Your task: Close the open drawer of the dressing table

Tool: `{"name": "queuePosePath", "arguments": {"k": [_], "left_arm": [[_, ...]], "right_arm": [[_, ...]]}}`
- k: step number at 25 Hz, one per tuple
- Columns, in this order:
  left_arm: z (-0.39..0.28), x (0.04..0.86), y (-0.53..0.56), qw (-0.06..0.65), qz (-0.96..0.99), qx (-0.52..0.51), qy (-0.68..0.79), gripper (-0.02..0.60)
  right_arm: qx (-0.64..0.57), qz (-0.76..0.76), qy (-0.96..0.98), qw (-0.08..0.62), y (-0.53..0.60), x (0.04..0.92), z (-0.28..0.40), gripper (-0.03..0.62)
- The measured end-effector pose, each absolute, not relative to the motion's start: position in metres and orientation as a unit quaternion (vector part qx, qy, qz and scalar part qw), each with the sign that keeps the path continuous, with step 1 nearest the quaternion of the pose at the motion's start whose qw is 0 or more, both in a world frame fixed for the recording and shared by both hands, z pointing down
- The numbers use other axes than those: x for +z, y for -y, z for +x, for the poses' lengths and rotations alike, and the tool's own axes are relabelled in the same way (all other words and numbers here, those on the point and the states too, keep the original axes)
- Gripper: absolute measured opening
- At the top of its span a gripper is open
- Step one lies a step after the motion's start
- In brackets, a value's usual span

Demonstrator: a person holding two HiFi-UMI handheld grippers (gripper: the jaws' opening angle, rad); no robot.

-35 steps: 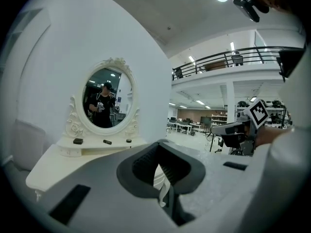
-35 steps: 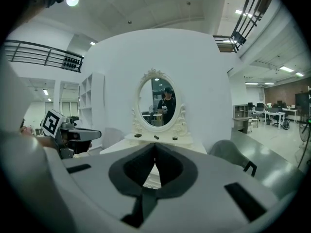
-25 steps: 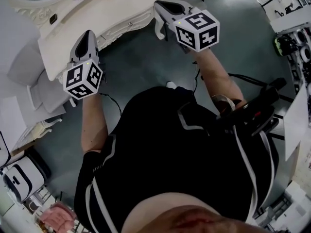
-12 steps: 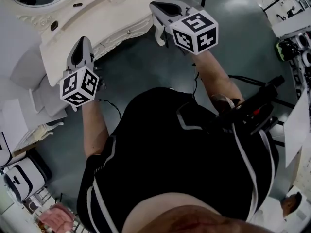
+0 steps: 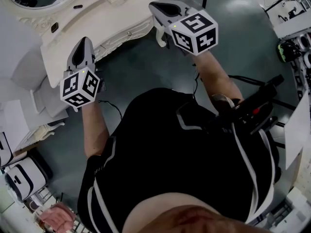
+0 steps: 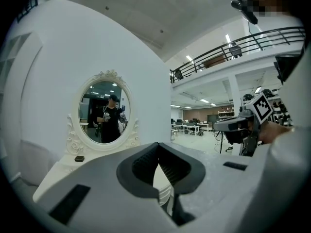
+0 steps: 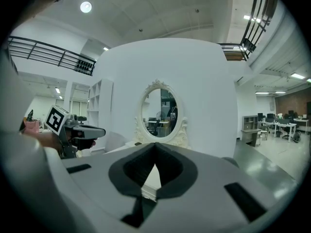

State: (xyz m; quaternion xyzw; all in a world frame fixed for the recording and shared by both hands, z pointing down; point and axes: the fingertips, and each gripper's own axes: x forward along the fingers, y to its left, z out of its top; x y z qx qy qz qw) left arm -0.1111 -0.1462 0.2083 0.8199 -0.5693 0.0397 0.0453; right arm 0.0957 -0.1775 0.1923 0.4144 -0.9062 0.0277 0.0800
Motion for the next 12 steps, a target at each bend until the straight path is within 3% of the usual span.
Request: {"name": "queuePosePath", "arguments": {"k": [12], "left_arm": [[-0.115,0.1998,0.147,0.037,0.82,0.028,0.57,0.005]], "right_arm": [[0.026,0.425,0.901,0.085,0.184,0.1954,0.0946,0.005]]}}
